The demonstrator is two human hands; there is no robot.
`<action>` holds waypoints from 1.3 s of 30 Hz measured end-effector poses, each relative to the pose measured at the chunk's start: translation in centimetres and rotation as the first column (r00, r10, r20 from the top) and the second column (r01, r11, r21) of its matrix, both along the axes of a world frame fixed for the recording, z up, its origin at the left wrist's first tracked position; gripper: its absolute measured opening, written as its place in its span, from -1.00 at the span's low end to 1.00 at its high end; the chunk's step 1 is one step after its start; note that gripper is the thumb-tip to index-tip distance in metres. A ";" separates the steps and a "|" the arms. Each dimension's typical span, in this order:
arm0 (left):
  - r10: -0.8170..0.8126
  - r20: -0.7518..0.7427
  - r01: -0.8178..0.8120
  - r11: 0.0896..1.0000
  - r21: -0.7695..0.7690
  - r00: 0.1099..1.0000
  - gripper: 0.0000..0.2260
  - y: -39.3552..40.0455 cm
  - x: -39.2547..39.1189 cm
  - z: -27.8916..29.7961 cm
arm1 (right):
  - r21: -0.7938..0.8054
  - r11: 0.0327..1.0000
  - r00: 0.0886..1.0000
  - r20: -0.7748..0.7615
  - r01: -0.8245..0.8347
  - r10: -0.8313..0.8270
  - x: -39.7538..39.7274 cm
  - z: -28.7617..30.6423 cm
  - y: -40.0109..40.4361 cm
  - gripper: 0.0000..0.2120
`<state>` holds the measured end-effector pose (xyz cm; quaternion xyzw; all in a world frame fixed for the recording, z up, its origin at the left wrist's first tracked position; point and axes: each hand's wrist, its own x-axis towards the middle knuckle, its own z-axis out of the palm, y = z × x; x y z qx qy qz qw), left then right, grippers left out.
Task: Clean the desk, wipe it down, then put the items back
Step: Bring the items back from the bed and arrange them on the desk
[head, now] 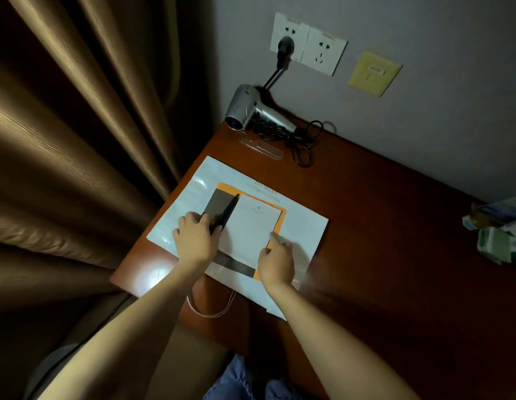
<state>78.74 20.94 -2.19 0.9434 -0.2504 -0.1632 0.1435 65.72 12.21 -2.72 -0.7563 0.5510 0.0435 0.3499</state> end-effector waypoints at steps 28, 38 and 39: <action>0.155 -0.265 -0.196 0.971 -0.134 0.952 -0.64 2.2 1.6 -0.2 | 0.276 0.940 0.955 0.158 0.201 -0.250 -0.7 0.1 2.8 -0.63; -0.265 -0.038 0.268 0.957 0.112 0.963 -0.61 0.2 -0.4 6.3 | 0.046 0.952 0.936 -0.175 -0.302 0.306 -6.1 4.9 -0.9 -0.76; -0.336 -0.037 0.338 0.932 0.133 0.941 -0.60 -0.7 -1.4 7.3 | 0.031 0.943 0.918 -0.220 -0.330 0.329 -7.2 5.8 -1.5 -0.76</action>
